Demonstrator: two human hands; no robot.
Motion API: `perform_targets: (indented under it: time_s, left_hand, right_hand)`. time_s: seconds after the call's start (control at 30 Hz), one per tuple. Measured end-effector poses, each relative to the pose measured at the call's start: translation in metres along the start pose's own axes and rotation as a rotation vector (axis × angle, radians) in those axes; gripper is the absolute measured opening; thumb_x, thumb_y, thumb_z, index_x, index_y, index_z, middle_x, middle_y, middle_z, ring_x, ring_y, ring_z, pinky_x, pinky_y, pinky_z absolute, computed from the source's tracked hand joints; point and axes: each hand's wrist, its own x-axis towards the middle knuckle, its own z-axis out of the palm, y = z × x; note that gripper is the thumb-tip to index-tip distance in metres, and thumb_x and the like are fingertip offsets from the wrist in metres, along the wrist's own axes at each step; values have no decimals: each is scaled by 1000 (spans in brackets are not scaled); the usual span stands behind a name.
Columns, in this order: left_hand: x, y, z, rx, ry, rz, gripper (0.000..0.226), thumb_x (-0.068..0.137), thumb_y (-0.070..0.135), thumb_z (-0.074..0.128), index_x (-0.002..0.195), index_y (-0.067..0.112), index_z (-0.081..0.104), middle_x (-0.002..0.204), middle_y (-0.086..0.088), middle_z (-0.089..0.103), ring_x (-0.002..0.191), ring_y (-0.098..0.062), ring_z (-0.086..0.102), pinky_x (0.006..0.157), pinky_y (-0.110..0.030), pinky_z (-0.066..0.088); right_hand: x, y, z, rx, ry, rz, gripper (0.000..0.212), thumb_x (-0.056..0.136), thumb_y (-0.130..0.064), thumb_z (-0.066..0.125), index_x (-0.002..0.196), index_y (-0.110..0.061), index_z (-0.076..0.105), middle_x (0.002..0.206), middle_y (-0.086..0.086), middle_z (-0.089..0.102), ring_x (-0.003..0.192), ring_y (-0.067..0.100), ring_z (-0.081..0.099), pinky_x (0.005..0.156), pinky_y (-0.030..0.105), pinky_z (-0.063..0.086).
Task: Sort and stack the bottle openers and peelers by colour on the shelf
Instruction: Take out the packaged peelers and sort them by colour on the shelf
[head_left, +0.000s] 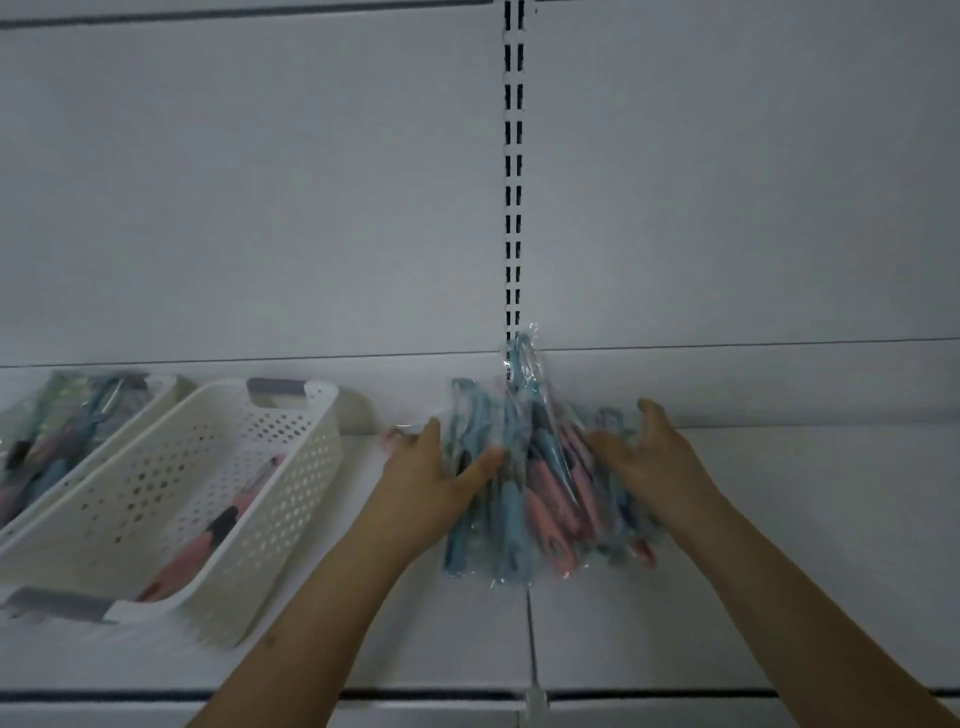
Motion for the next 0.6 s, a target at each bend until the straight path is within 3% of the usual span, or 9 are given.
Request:
perform_targets:
  time_s: [0.07,0.13,0.17,0.23,0.33,0.4,0.5,0.6]
  left_hand:
    - [-9,-4,-8,29,158,54,63,90,54,60,139,17,49,136,-1,49,121,-16,53,102,-24,38]
    - [-22,-9,-29,-12,305,157,43,92,42,61,130,23,59,123,7,61,98,-1,61,92,-23,51]
    - [-28,-9,-40,11,345,214,31,93,38,61,122,27,64,110,14,65,90,4,62,82,-17,52]
    - [-46,-22,-75,97,439,292,16,93,31,60,106,31,69,91,19,67,84,3,61,69,-12,49]
    - [-71,-72,-130,153,719,219,12,92,20,60,95,26,70,90,15,66,85,-3,59,70,-10,43]
    - [-81,-121,-153,168,860,37,15,89,15,61,98,22,70,99,5,64,97,-16,58,79,-21,42]
    - [-88,-174,-159,171,835,-96,34,77,25,46,97,23,73,107,2,62,105,-29,56,90,-44,44]
    - [-84,-195,-146,195,839,-58,45,80,22,32,88,24,77,108,4,63,109,-24,55,96,-44,36]
  right_hand:
    - [7,-2,3,-127,104,-78,89,86,-53,60,150,-4,23,155,21,26,142,37,27,115,43,28]
    - [4,-19,12,-208,238,-233,81,92,-42,59,153,-5,20,161,20,11,148,34,12,121,43,15]
    - [-1,-29,13,-210,313,-354,72,94,-34,58,152,-5,24,161,17,14,147,30,14,121,39,14]
    - [-9,-65,27,-111,322,-613,52,95,-22,58,143,-9,43,149,10,40,134,20,38,112,24,24]
    - [-13,-119,72,-48,30,-863,31,94,-21,62,124,-17,61,119,-4,64,107,7,57,99,23,43]
    - [-12,-150,115,-95,-233,-956,24,93,-24,64,116,-21,66,110,-8,67,99,3,61,94,26,49]
    - [-12,-191,179,-326,-615,-1051,24,88,-28,70,111,-24,68,105,-10,67,90,3,63,87,28,52]
    - [-16,-210,234,-747,-897,-1060,37,82,-30,77,116,-25,65,114,-7,63,95,10,59,84,27,50]
